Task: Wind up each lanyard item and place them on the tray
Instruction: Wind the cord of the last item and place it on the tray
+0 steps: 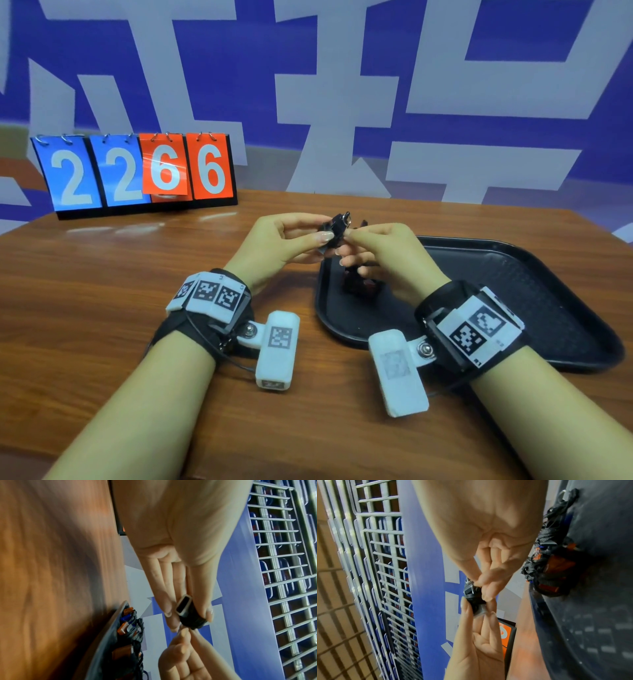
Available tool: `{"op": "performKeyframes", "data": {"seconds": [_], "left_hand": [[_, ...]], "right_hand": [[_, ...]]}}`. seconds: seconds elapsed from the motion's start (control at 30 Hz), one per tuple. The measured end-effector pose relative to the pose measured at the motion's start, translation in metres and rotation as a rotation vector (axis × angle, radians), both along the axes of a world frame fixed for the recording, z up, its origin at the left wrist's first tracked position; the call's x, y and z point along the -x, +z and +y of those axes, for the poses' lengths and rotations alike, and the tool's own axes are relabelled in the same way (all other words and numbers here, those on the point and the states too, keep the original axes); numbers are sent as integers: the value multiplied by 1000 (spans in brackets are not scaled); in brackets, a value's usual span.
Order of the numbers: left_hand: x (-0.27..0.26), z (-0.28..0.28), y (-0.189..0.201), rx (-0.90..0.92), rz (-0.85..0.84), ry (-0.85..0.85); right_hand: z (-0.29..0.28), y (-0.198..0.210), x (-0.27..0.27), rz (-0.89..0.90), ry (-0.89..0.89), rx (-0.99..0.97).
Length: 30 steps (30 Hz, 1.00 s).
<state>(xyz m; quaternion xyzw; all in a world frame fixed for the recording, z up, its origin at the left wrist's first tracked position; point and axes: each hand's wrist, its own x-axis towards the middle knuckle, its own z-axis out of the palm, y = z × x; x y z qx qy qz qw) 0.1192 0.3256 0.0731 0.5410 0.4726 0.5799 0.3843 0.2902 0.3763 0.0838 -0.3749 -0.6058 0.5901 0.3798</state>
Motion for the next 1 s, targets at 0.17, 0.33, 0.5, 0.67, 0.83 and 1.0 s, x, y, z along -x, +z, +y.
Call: {"op": "performKeyframes", "data": {"seconds": [0.17, 0.33, 0.5, 0.67, 0.83, 1.0], "left_hand": [[3, -1, 1, 4, 74, 6], [3, -2, 0, 16, 60, -9], [4, -2, 1, 21, 65, -15], [3, -2, 2, 9, 74, -25], [3, -4, 3, 6, 94, -68], [0, -5, 1, 18, 56, -102]], "right_hand": [[0, 5, -2, 31, 53, 47], [0, 4, -3, 4, 98, -2], [1, 2, -3, -14, 113, -33], [3, 1, -4, -15, 117, -13], [6, 2, -7, 31, 184, 166], [8, 3, -7, 60, 235, 275]]}}
